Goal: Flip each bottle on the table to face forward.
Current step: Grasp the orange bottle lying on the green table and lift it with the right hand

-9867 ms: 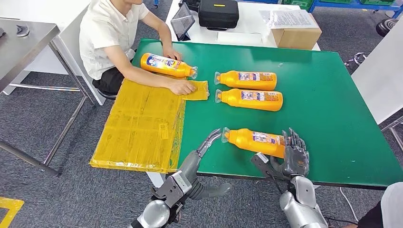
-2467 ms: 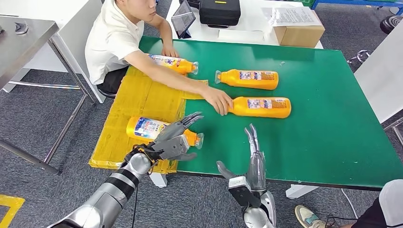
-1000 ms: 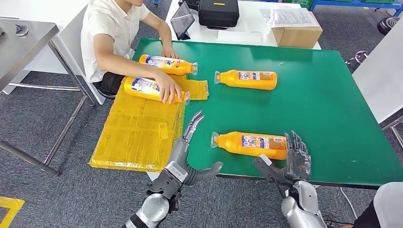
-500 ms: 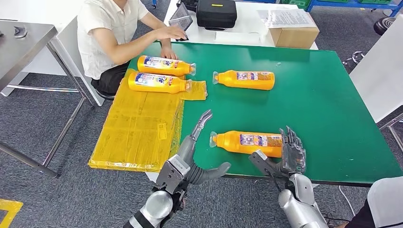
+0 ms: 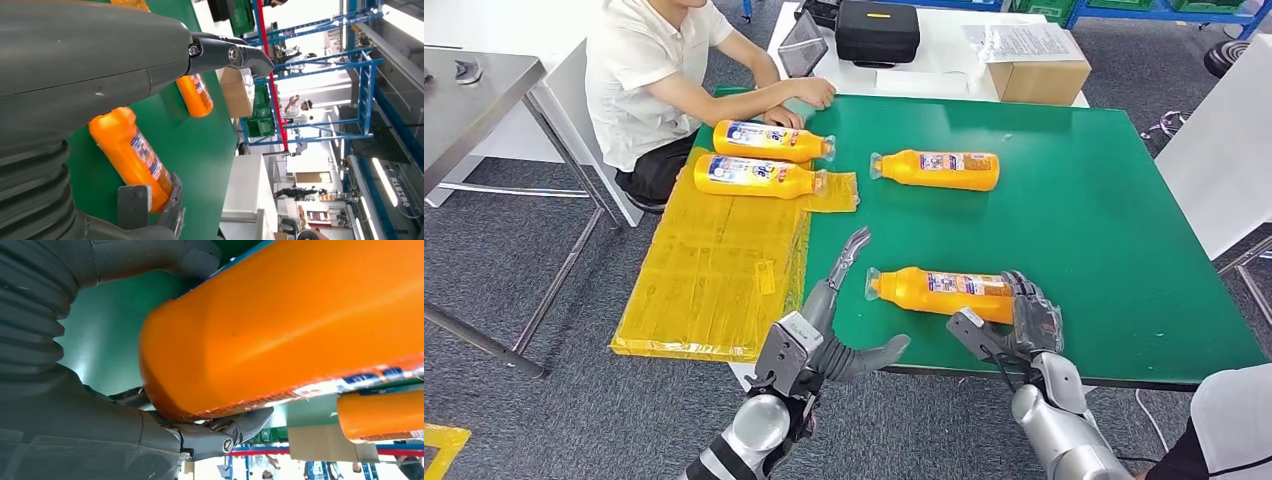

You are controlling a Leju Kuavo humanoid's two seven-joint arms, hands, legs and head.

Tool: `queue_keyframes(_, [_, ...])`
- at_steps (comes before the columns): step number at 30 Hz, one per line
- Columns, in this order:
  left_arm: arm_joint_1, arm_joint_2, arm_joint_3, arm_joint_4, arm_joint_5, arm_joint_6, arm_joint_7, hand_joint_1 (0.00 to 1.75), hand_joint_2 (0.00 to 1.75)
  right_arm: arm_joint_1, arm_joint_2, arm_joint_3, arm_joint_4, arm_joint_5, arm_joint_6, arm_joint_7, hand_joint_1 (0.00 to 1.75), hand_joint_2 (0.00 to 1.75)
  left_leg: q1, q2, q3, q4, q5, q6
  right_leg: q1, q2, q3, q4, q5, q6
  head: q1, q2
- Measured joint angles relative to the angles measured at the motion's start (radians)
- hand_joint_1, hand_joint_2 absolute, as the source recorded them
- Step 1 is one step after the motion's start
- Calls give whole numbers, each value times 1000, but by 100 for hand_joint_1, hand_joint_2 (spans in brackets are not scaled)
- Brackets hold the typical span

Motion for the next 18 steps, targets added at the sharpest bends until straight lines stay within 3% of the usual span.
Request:
queue_keyframes(11, [-13, -2, -1, 15, 19, -9, -3, 0, 175, -18, -12, -2, 41, -39, 21, -36, 175, 175, 0, 0, 4, 0, -1, 1, 0, 0, 2, -1, -1, 1, 0, 0])
queue_keyframes(18, [-13, -8, -3, 16, 37, 31, -64, 0, 175, -9, 9, -40, 46, -221, 50, -233, 175, 175, 0, 2, 2, 0, -1, 1, 0, 1, 10, 0, 1, 0, 0, 0])
